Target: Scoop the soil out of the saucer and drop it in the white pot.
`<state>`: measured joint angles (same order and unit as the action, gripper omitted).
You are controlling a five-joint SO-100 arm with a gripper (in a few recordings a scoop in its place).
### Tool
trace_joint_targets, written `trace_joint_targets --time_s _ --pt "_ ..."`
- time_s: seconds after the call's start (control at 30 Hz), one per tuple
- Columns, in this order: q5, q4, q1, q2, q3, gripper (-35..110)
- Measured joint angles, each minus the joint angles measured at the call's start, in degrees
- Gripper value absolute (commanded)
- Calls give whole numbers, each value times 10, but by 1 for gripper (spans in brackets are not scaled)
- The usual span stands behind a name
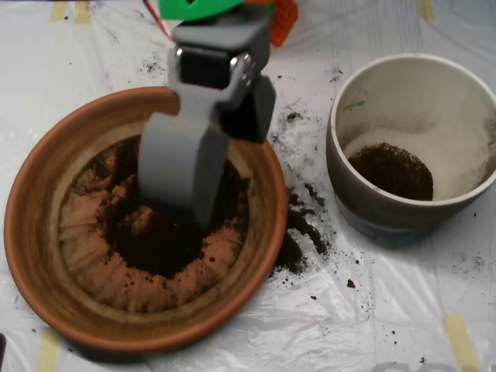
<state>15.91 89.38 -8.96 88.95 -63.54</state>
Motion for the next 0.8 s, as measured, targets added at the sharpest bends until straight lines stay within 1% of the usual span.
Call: trace_joint_targets --time_s 0.13,0.27,0.47,0.8 --pt "-19 -68 -25 0 -126 49" --pt "-15 -97 -50 -9 -194 52" --pt "4 -105 -76 -73 -223 57" --pt "26 -113 -77 -141 -251 58"
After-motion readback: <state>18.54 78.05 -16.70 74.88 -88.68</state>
